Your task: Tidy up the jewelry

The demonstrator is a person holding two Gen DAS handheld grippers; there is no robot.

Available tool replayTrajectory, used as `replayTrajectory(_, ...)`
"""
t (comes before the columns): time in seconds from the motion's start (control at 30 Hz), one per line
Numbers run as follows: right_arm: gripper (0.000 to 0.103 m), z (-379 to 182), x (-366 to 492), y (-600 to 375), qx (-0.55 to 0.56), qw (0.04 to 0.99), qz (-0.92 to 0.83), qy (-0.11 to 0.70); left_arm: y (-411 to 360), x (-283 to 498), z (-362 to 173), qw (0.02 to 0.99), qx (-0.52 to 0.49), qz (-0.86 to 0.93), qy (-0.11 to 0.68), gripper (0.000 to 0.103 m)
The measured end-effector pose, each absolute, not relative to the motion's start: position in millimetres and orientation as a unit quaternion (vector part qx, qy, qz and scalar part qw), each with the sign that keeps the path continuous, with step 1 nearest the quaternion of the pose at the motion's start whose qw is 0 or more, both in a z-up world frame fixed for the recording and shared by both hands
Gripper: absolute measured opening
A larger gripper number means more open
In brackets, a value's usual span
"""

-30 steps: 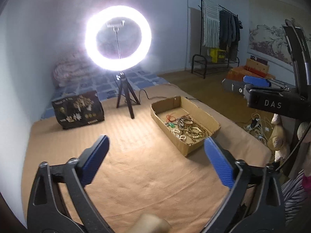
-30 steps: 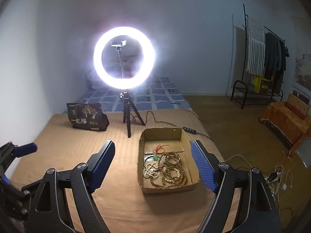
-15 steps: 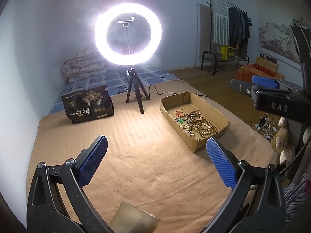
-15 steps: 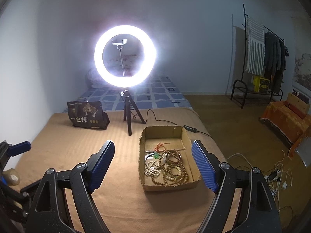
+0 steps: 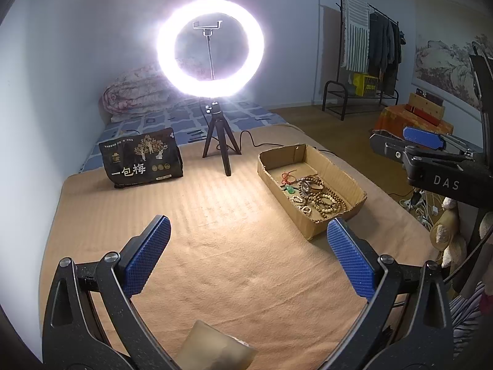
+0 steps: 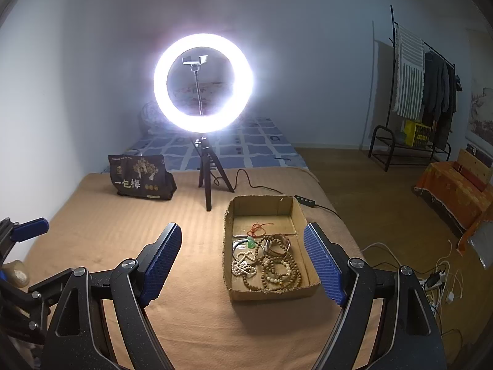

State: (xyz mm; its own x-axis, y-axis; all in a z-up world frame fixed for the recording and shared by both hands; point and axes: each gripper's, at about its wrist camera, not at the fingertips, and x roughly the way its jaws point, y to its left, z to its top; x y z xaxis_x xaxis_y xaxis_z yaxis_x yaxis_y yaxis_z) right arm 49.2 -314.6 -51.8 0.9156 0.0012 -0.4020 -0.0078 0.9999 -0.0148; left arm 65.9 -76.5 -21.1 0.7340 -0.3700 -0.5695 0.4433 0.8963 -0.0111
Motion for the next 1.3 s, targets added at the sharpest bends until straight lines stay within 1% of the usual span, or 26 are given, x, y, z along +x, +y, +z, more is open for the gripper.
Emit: replayTrajectory(1.3, 0.082, -58.1, 50.0, -313.5, -0.017, 0.976, 0.007, 0.217, -75.1, 64.8, -23.4, 0.93, 0.067, -0.215, 0.29, 0.103)
